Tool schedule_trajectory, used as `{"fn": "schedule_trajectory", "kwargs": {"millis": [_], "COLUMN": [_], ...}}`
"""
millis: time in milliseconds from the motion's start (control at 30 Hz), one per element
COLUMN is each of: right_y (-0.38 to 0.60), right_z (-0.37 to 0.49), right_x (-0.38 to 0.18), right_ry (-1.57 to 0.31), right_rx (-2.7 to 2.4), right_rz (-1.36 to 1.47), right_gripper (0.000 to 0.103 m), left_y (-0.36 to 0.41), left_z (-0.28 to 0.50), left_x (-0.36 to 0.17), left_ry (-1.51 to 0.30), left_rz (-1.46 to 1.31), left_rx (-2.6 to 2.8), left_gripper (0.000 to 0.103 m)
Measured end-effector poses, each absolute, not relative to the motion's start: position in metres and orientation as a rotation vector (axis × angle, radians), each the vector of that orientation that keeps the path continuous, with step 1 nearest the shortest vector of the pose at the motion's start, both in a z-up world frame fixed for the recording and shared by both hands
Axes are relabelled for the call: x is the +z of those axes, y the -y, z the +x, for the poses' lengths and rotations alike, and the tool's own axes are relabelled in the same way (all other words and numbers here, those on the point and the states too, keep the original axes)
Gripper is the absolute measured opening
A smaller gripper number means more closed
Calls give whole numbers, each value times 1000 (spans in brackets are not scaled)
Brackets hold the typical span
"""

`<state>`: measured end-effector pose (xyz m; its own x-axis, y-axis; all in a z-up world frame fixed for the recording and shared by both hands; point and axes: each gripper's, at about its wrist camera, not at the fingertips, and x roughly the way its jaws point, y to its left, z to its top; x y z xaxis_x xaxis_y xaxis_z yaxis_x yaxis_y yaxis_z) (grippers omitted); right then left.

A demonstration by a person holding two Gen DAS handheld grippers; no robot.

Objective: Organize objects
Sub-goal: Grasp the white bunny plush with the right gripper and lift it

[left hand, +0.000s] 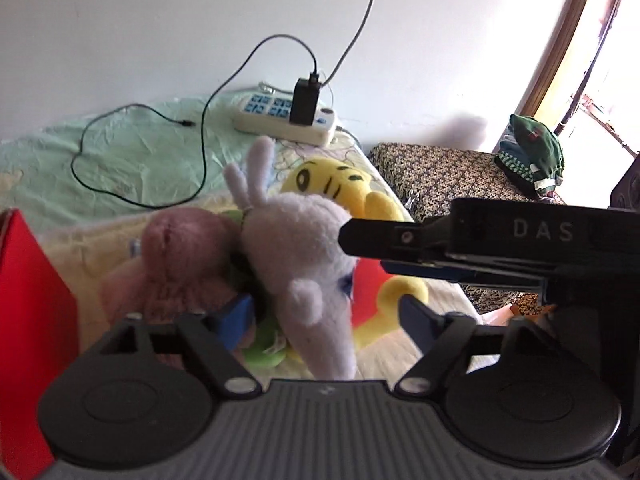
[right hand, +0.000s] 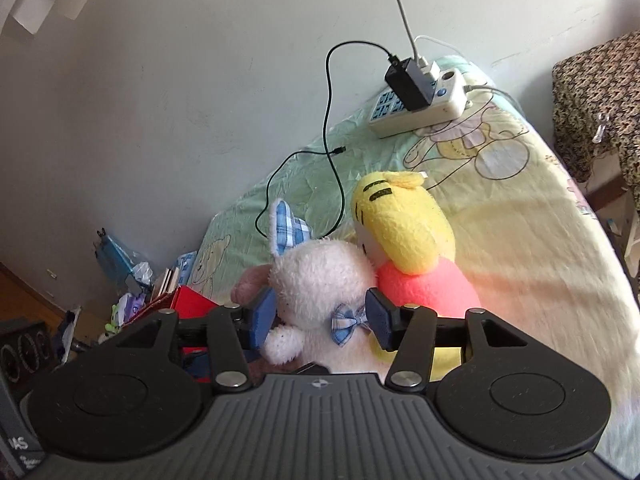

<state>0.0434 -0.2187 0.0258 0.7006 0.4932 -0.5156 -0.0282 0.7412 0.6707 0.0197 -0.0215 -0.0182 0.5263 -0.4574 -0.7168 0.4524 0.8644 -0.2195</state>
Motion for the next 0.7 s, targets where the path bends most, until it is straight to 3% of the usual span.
{"fn": "schedule_trajectory", "kwargs": {"millis": [100,167,267,400,700], "right_y": [218,219,217,214,205], "right_z": [53,58,60,55,23], "right_x": [17,12,9,15,52], "right_ry": [-779,-793,-802,-785,-684], "right_rx": [329,353,373,387,457], "right_rz": [698,732,741,715,704], "right_gripper": [54,54,49,44,43], "left_y": [26,25,26,29,12], "left_z": [36,44,46,43,1], "left_x": [-30,-37,-38,-33,9], "left_ry": [-891,-918,-917,-903,-799], "left_rz": [-10,-18,-18,5,29], "left_rx": [-528,-527,-528,-516,-506], "left_gripper": [67,55,51,48,48]}}
